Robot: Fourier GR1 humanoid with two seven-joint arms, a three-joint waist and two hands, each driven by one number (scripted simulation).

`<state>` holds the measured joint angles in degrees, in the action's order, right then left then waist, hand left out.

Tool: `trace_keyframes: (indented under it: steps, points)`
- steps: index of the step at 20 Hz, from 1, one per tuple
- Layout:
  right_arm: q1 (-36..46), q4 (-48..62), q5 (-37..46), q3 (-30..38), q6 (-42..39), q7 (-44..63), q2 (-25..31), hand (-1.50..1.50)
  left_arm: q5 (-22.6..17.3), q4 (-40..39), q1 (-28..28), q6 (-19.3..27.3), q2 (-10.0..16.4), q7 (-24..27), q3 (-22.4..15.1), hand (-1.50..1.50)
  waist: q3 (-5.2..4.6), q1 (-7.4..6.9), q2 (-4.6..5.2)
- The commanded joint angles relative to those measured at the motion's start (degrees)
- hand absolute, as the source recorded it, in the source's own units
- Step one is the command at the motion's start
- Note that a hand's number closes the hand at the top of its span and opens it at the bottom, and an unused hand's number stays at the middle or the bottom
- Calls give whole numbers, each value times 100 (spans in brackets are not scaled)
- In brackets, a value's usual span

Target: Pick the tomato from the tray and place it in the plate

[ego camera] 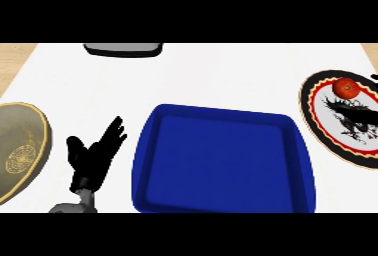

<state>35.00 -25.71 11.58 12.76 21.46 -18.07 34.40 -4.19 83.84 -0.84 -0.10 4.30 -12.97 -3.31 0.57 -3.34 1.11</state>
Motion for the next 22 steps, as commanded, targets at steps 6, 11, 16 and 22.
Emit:
trace_keyframes:
  steps: [6,11,16,22]
  points:
    - [450,586,-1148,1257,-576,-1422,89,-150,46,-308,226,-51,-48,302,-12,0,-26,77,17]
    - [354,1064,-1477,1621,-1400,-1638,520,-150,172,-29,261,140,-99,41,-91,0,-34,140,-34]
    - [-347,1162,-1722,1730,-2980,-1970,871,-150,148,141,351,203,-135,-133,-80,0,-39,249,-78]
    - [-857,1166,-1575,1514,-3834,-2381,1103,-150,165,-174,401,155,-245,157,-97,0,-48,284,-88]
